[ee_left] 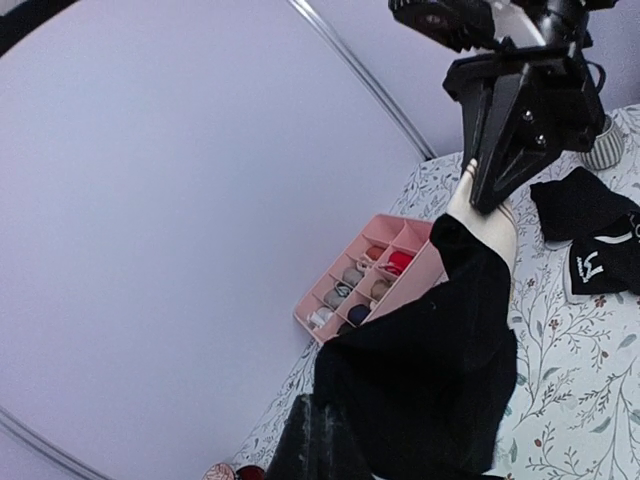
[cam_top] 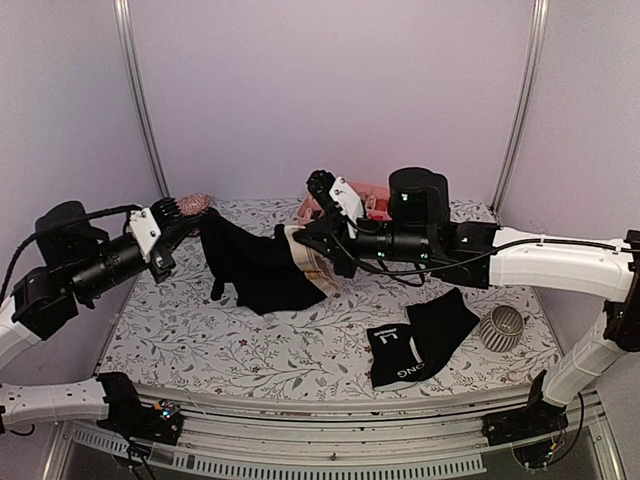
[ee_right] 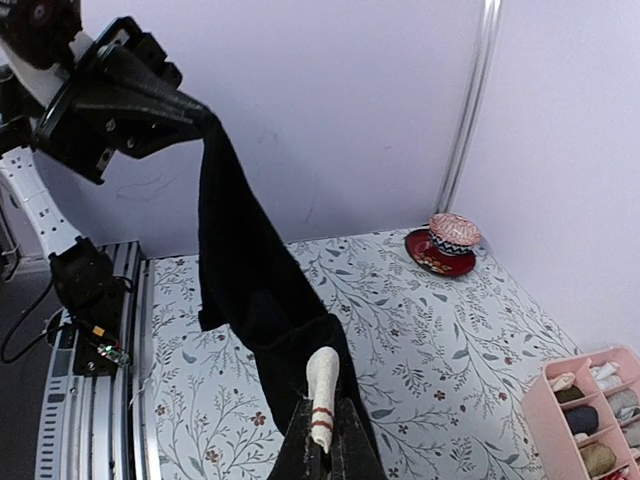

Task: Roll the underwear
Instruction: Flatten out the underwear at the center of the board.

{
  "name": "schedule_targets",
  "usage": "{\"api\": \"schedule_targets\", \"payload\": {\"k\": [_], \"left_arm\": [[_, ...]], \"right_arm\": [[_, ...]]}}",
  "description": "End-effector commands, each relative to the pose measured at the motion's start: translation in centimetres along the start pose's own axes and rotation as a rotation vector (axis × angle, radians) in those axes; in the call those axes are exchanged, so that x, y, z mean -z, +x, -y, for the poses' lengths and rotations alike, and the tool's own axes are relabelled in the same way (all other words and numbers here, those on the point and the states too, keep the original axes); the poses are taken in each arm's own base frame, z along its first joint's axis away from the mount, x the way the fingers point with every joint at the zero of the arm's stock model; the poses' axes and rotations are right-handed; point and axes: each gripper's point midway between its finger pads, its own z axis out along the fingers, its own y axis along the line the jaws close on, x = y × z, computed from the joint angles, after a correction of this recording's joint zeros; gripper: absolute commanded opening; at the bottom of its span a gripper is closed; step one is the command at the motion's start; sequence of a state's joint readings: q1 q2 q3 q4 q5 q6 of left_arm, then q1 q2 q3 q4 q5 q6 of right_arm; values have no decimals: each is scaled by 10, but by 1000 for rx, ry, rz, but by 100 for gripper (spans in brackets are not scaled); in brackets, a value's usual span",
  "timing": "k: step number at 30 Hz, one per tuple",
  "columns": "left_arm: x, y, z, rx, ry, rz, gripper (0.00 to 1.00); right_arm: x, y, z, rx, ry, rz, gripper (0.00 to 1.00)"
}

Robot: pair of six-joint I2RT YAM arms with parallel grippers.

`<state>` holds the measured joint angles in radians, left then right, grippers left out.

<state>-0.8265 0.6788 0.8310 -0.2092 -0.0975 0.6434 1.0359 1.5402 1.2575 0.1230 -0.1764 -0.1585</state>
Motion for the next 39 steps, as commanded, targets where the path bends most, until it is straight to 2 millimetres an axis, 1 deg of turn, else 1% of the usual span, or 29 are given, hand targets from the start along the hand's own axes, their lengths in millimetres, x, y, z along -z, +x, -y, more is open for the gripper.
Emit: {"api": "schedule_targets", "payload": {"k": [1, 3, 4, 6, 7, 9, 10, 11, 13, 15, 16, 19, 21, 24, 25, 26, 27, 28, 30, 33, 36, 39], "left_arm": [[34, -26, 17, -58, 147, 127, 0], [46, -31, 24, -79, 192, 161, 0], [52, -34, 26, -85, 205, 176, 0], [61, -38, 28, -96, 225, 199, 0], [65, -40, 26, -98, 222, 207, 0], [66, -41, 23, -102, 207, 205, 0], [63, -38, 21, -103, 199, 189, 0], [58, -34, 20, -104, 189, 166, 0], [38, -19, 22, -113, 177, 89, 0], [14, 1, 28, -140, 183, 3, 0], [1, 11, 33, -157, 192, -34, 0], [-39, 48, 46, -188, 260, -122, 0], [-71, 83, 44, -170, 297, -202, 0], [-119, 149, 35, -125, 340, -360, 0], [-133, 173, 37, -104, 366, -412, 0], [-147, 191, 36, -83, 377, -450, 0], [-158, 207, 36, -66, 384, -478, 0], [-169, 220, 35, -56, 387, -501, 0], [-188, 233, 30, -52, 368, -509, 0], [-207, 235, 31, -56, 369, -483, 0], [-215, 223, 27, -50, 364, -440, 0], [-212, 207, 31, -49, 392, -379, 0]], "right_arm": [[14, -8, -49, 63, -195, 11, 2], [24, -14, -63, 79, -243, 37, 2], [30, -21, -69, 87, -268, 61, 2], [41, -26, -76, 92, -291, 89, 2], [45, -29, -76, 91, -287, 107, 2], [47, -32, -69, 76, -241, 123, 2], [45, -32, -61, 69, -192, 119, 2], [39, -27, -50, 51, -136, 100, 2], [25, -9, -28, 28, -55, 49, 2], [9, 20, 0, -14, 5, -12, 2], [-2, 43, 17, -46, 37, -54, 2], [-21, 91, 72, -124, 153, -117, 2], [-35, 120, 105, -161, 218, -165, 2], [-53, 160, 149, -187, 311, -234, 2], [-56, 171, 164, -196, 339, -248, 2], [-58, 183, 177, -208, 359, -263, 2], [-58, 194, 194, -225, 376, -271, 2], [-59, 197, 206, -236, 382, -267, 2], [-61, 206, 218, -254, 361, -269, 2], [-64, 205, 223, -233, 303, -257, 2], [-68, 202, 221, -186, 259, -278, 2], [-68, 201, 216, -137, 206, -308, 2]]}}
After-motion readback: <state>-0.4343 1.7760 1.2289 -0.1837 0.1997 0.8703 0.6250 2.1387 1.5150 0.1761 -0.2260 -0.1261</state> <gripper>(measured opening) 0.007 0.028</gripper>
